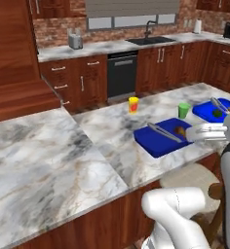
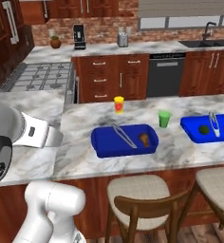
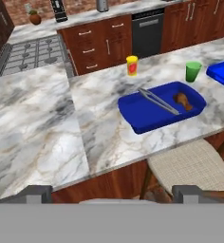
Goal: Gather the lime and garlic from the fridge and place them on a tray on the dining counter. Then gather the chicken drumsticks from the fridge and place them on the other tray.
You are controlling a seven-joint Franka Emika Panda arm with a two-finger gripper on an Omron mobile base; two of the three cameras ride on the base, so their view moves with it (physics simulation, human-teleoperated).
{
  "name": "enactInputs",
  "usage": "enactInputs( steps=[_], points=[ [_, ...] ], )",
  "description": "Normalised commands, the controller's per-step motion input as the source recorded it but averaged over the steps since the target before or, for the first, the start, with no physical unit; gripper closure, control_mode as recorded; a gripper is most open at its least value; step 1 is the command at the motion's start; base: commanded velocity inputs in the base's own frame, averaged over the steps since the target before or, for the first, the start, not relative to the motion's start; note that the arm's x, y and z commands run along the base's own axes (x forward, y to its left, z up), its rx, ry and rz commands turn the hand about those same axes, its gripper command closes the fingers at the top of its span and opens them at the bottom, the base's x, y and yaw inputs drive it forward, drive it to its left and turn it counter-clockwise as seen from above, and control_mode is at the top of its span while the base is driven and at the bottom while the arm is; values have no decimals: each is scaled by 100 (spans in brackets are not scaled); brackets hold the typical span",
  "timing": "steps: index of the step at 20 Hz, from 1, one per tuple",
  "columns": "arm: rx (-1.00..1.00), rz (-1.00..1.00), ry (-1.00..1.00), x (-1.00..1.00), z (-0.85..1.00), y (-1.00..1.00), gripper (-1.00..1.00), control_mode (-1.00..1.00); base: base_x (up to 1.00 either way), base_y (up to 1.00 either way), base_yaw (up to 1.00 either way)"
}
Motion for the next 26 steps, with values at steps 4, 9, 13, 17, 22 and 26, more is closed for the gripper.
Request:
enactInputs(
  steps=[4, 9, 13, 17, 22, 26],
  points=[
    [0, 0, 0, 0, 0, 0, -100, 100, -100, 0, -10],
    [0, 0, 0, 0, 0, 0, -100, 100, -53, -43, -53],
    [0, 0, 0, 0, 0, 0, -100, 100, 0, -4, -99],
    [0, 0, 0, 0, 0, 0, -100, 100, 0, 0, -100],
    [0, 0, 0, 0, 0, 0, -100, 100, 0, 0, -100],
    [0, 0, 0, 0, 0, 0, -100, 100, 0, 0, -100]
  ],
)
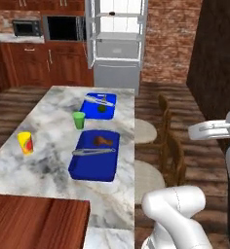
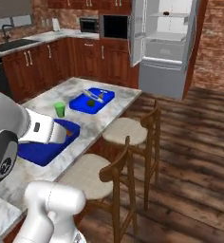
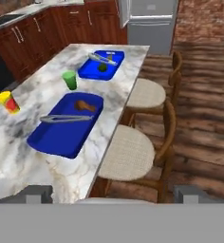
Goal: Gather the lime and garlic from the fridge and place them on a tray on the dining counter. Then gather the chicken drumsticks from the fridge and place them on the other tray.
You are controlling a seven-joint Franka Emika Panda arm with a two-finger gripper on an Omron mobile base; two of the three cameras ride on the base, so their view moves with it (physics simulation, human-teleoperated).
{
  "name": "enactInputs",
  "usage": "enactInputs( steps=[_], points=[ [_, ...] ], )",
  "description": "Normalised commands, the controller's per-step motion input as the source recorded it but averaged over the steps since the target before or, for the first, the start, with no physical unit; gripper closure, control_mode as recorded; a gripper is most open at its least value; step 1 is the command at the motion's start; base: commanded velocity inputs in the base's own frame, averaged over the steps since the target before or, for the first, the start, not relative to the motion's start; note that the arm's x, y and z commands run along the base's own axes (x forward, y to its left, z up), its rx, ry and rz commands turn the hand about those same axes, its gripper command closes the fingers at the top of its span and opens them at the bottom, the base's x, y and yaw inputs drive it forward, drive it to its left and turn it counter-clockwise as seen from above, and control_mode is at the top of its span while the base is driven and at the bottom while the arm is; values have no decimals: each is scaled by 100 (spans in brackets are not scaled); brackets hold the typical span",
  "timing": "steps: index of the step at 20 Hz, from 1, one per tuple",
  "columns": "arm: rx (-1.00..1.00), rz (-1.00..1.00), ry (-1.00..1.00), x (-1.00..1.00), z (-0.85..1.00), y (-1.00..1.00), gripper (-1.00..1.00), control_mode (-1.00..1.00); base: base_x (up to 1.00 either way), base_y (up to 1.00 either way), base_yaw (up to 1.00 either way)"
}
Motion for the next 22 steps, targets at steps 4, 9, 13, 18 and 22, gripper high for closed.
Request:
enactInputs(
  steps=[4, 9, 13, 18, 22],
  points=[
    [0, 0, 0, 0, 0, 0, -100, 100, 6, -96, -67],
    [0, 0, 0, 0, 0, 0, -100, 100, 14, -100, -41],
    [0, 0, 0, 0, 0, 0, -100, 100, 79, -100, -29],
    [0, 0, 0, 0, 0, 0, -100, 100, 100, 1, -24],
    [0, 0, 0, 0, 0, 0, -100, 100, 100, 52, -19]
  ],
)
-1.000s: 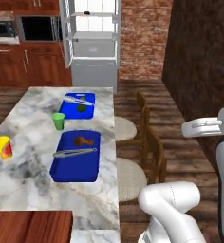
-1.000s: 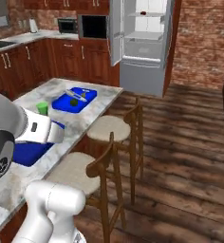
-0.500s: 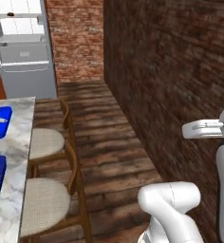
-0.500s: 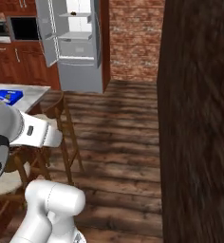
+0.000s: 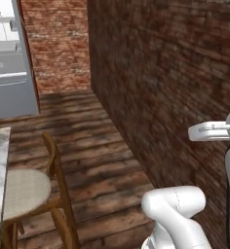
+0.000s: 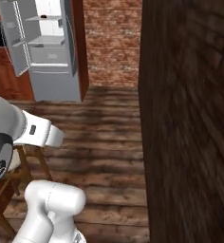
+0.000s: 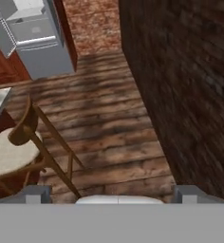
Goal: Gather the lime and garlic from the fridge and place them on a tray on the dining counter. Then gather the chicken drumsticks from the fridge and place them on the other tray.
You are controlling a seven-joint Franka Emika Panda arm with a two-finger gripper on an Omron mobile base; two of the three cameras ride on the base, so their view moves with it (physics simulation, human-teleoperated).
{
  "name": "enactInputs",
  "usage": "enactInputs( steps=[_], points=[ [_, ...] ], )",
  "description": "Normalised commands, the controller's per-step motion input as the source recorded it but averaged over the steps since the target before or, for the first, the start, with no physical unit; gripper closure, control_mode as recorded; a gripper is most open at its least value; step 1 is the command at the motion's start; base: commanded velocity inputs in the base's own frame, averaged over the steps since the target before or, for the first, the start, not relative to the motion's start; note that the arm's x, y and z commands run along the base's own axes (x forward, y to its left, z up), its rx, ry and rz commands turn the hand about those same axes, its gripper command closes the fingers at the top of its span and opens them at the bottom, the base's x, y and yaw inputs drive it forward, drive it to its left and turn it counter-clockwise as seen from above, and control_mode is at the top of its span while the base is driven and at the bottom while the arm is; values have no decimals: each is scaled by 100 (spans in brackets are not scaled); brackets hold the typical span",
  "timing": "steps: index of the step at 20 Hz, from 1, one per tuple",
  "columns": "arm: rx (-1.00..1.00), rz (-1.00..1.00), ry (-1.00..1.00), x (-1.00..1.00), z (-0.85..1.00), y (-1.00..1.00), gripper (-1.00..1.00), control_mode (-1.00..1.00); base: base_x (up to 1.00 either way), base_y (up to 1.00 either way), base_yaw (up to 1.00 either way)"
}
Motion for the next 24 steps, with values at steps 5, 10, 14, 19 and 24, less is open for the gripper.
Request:
enactInputs(
  steps=[5, 10, 14, 19, 24],
  points=[
    [0, 0, 0, 0, 0, 0, -100, 100, 100, 24, -5],
    [0, 0, 0, 0, 0, 0, -100, 100, 100, 0, 6],
    [0, 0, 0, 0, 0, 0, -100, 100, 100, -14, 55],
    [0, 0, 0, 0, 0, 0, -100, 100, 98, -31, 55],
    [0, 0, 0, 0, 0, 0, -100, 100, 100, -78, 23]
  ],
)
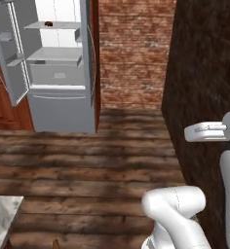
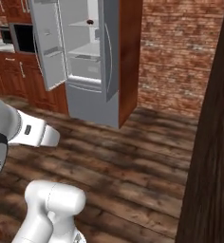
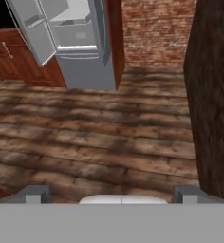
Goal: Gather the lime and garlic from the fridge and place them on a tray on the dining counter. Then gather the chicken drumsticks from the fridge and place them on the other tray.
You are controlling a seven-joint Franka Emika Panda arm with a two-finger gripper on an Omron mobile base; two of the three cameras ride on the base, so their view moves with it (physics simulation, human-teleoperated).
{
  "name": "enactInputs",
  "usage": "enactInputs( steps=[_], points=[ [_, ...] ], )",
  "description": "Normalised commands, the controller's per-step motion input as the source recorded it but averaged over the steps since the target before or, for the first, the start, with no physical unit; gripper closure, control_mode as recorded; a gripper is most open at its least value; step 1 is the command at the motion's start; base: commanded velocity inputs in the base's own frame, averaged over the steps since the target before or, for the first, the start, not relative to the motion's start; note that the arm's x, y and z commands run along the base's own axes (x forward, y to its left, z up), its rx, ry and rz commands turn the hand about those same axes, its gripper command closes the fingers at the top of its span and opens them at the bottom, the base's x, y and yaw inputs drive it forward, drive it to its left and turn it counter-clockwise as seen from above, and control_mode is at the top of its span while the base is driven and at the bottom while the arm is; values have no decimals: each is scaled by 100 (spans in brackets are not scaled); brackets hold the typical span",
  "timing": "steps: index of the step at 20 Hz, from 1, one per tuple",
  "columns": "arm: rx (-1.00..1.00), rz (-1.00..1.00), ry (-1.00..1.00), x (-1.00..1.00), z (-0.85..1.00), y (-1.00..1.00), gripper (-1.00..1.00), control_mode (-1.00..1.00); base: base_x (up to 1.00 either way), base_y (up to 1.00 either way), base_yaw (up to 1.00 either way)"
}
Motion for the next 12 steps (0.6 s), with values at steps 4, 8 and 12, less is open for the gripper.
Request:
enactInputs(
  steps=[4, 8, 12],
  points=[
    [0, 0, 0, 0, 0, 0, -100, 100, 100, -27, 19],
    [0, 0, 0, 0, 0, 0, -100, 100, 100, 14, 19],
    [0, 0, 0, 0, 0, 0, -100, 100, 100, 92, 9]
  ],
)
